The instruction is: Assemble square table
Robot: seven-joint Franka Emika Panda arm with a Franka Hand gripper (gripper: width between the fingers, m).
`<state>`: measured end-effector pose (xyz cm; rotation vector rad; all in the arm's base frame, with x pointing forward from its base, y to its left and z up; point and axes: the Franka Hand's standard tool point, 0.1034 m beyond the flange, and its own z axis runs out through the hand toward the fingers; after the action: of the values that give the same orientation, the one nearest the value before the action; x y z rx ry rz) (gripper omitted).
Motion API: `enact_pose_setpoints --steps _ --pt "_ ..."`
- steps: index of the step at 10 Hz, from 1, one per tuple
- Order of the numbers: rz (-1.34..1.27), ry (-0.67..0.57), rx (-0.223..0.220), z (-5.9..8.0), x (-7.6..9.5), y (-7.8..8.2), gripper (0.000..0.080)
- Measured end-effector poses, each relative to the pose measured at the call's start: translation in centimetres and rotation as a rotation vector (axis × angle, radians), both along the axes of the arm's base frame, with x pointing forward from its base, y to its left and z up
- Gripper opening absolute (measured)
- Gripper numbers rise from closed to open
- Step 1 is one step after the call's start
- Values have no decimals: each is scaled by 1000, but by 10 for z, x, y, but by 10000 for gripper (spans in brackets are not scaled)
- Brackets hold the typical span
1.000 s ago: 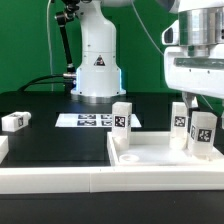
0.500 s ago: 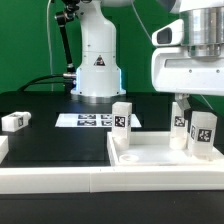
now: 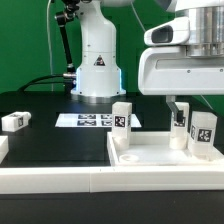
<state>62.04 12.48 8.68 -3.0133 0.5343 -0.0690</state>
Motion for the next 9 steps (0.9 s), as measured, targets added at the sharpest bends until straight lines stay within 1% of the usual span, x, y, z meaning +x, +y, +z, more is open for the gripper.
enact_pose_setpoints --steps 1,3,5,6,7,8,9 --pt "30 -2 -2 0 0 0 649" --pt "190 -13 -21 0 0 -2 649" --pt "219 -16 -24 0 1 -2 649" --pt "219 -16 -24 0 1 -3 546" --pt "219 -15 -24 0 1 -3 399" --pt "219 -16 -25 0 1 -3 290" --pt "216 -16 -25 0 1 -4 290"
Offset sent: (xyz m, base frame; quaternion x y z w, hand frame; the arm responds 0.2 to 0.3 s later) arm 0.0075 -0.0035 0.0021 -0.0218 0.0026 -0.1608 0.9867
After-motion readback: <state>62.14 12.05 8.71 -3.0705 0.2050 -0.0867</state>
